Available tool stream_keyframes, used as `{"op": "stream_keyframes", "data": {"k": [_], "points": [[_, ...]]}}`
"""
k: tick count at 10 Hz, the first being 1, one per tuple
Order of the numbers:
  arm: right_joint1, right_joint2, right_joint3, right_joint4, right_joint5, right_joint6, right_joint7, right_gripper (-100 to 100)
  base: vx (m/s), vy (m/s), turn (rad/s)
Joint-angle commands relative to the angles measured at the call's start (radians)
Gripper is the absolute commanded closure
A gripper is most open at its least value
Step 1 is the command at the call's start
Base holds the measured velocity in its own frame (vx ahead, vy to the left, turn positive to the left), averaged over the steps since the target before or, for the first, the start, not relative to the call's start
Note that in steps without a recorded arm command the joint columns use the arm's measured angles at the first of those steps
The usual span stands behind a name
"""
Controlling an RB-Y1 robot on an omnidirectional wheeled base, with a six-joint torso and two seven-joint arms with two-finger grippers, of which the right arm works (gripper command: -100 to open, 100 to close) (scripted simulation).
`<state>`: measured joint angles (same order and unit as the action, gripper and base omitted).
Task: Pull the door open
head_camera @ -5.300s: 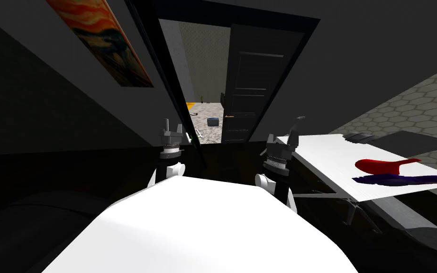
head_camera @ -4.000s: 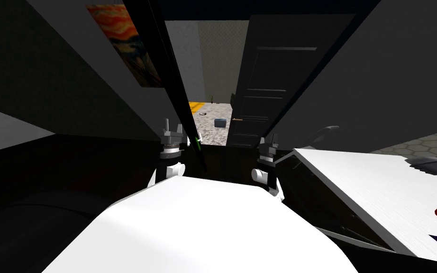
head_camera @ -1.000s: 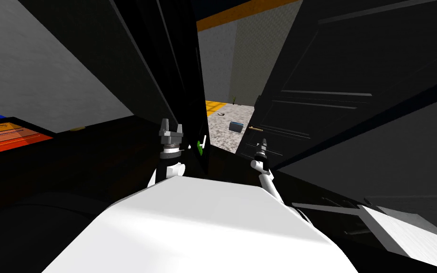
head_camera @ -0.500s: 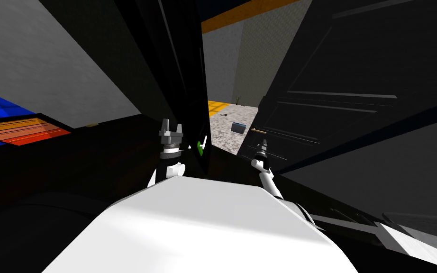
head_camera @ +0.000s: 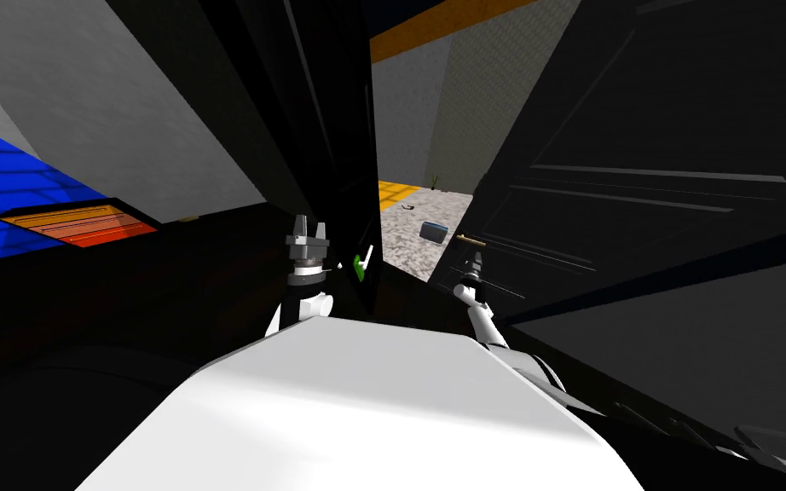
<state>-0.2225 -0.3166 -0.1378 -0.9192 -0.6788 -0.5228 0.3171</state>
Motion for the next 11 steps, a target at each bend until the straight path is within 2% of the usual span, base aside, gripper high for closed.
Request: {"op": "stream_keyframes", "data": {"k": [1,2,7,10,11], "points": [[-0.027,-0.01,-0.003,0.05,-0.025,0.001,0.019,-100,0.058,-0.069,0.162],[-0.044,-0.017,-0.004,0.088,-0.04,0.001,0.028,-100,0.056,-0.08,0.154],[-0.112,-0.044,-0.011,0.218,-0.103,0.001,0.067,-100,0.039,-0.064,0.109],[-0.134,-0.053,-0.013,0.26,-0.124,0.001,0.08,-100,0.032,-0.05,0.085],[-0.127,-0.051,-0.015,0.245,-0.121,0.006,0.082,-100,0.001,-0.011,0.022]]}}
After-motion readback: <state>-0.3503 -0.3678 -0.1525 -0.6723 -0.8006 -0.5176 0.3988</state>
